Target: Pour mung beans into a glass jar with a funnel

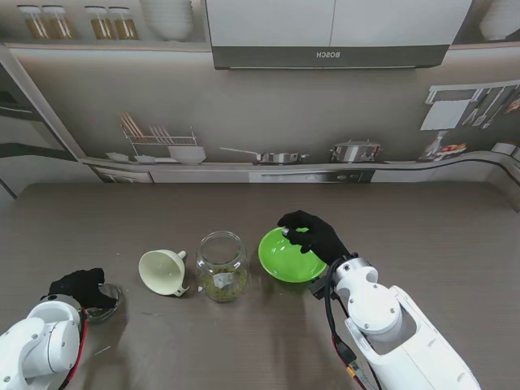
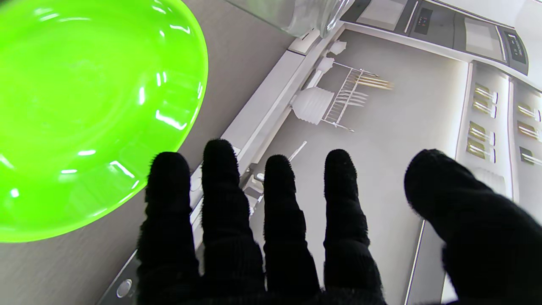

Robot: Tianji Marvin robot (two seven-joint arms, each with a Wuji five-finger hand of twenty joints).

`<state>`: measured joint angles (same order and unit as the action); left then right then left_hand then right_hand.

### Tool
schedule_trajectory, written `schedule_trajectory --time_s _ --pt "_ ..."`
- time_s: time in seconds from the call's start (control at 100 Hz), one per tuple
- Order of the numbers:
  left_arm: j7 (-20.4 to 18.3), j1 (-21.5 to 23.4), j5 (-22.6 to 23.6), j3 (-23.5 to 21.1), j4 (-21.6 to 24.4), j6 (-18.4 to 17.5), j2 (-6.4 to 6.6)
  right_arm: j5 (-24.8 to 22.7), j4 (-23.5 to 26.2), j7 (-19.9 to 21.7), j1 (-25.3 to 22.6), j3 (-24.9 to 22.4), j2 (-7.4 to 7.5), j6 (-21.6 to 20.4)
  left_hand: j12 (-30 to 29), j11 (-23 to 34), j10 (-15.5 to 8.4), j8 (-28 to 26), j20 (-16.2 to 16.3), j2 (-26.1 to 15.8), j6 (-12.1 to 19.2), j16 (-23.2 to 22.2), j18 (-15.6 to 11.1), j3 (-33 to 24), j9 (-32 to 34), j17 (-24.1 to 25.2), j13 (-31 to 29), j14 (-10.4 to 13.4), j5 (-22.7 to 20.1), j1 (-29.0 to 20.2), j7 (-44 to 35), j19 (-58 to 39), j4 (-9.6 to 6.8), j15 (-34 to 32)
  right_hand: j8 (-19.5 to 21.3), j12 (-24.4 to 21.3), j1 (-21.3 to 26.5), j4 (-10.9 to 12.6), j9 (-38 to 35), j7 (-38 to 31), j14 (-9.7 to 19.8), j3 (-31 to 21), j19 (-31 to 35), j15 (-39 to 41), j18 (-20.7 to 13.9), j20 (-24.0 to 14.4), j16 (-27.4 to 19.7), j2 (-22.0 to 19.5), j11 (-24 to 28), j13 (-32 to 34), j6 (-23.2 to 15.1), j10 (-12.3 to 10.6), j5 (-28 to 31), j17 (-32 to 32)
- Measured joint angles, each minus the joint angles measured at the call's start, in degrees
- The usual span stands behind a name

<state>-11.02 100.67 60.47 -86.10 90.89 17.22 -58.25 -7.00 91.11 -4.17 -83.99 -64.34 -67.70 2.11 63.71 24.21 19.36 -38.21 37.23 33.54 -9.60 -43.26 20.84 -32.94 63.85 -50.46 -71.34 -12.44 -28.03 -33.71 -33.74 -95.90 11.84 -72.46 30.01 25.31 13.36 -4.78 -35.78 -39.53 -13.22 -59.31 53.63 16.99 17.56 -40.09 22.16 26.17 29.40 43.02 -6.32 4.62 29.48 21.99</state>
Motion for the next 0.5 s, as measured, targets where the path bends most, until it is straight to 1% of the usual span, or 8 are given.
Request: schedule_trajectory --time_s 0.12,0.19,0.33,0.48,0.5 --pt "1.11 0.24 -1.75 -0.02 -0.04 0.48 -0.13 0.00 -0.08 0.00 0.02 0.00 0.00 -0.03 -0.14 0.33 0.02 -0.09 -0.15 0.03 -0.81 0.26 0.21 0.11 0.65 -1.10 0.00 -0.25 -0.38 0.00 -0.17 0.00 0.00 -0.31 0.00 0.00 0.00 0.00 0.00 0.00 0.00 0.00 0.00 0.00 0.00 0.00 0.00 0.00 0.00 0.00 0.00 0.01 0.00 0.00" --pt "2.67 0.45 -3.22 -0.06 -0.33 0.57 -0.33 0.01 -0.11 0.00 0.03 0.00 0.00 -0.06 0.04 1.64 0.71 -0.11 -0.62 0.29 -1.63 0.71 0.45 0.12 1.49 -1.92 -0.12 -0.87 -1.17 0.00 -0.32 0.00 0.00 -0.74 0.00 0.00 0.00 0.00 0.00 0.00 0.00 0.00 0.00 0.00 0.00 0.00 0.00 0.00 0.00 -0.01 0.00 0.02 0.00 0.00" --pt "5.83 0.99 -7.15 -0.55 -0.75 0.82 -1.05 0.14 -0.16 0.05 0.03 0.00 0.00 -0.06 0.57 5.20 0.92 0.46 -0.83 3.86 -1.85 1.31 1.18 0.05 3.05 -2.90 -1.20 -1.71 -2.33 -0.12 -2.62 0.00 0.00 -1.45 0.00 0.00 0.00 0.00 0.00 0.00 0.00 0.00 -0.01 0.00 0.00 0.00 0.00 0.00 0.00 -0.01 0.00 0.02 0.01 0.00" --pt "7.95 1.76 -9.70 -1.54 -0.80 0.62 -1.98 0.26 -0.18 0.05 0.03 0.00 0.00 -0.06 2.10 7.00 0.92 1.97 -1.30 5.33 -1.85 1.59 1.39 0.05 3.22 -3.45 -1.26 -2.00 -3.47 -0.20 -2.86 0.00 0.03 -1.93 0.00 0.00 0.00 0.00 0.00 0.00 0.00 0.00 -0.01 0.01 0.00 0.00 0.00 0.00 0.00 -0.01 0.00 0.04 0.02 0.00" --pt "8.07 1.86 -9.92 -1.68 -0.77 0.56 -2.07 0.27 -0.18 0.05 0.03 0.00 0.00 -0.06 2.10 7.00 0.92 2.06 -1.33 5.60 -1.85 1.61 1.41 0.05 3.55 -3.47 -1.32 -2.10 -3.71 -0.24 -2.90 0.00 0.66 -1.95 0.00 0.00 0.00 0.00 0.00 0.00 0.00 0.00 -0.01 0.01 0.00 0.00 0.00 0.00 0.00 -0.01 0.00 0.04 0.02 0.00"
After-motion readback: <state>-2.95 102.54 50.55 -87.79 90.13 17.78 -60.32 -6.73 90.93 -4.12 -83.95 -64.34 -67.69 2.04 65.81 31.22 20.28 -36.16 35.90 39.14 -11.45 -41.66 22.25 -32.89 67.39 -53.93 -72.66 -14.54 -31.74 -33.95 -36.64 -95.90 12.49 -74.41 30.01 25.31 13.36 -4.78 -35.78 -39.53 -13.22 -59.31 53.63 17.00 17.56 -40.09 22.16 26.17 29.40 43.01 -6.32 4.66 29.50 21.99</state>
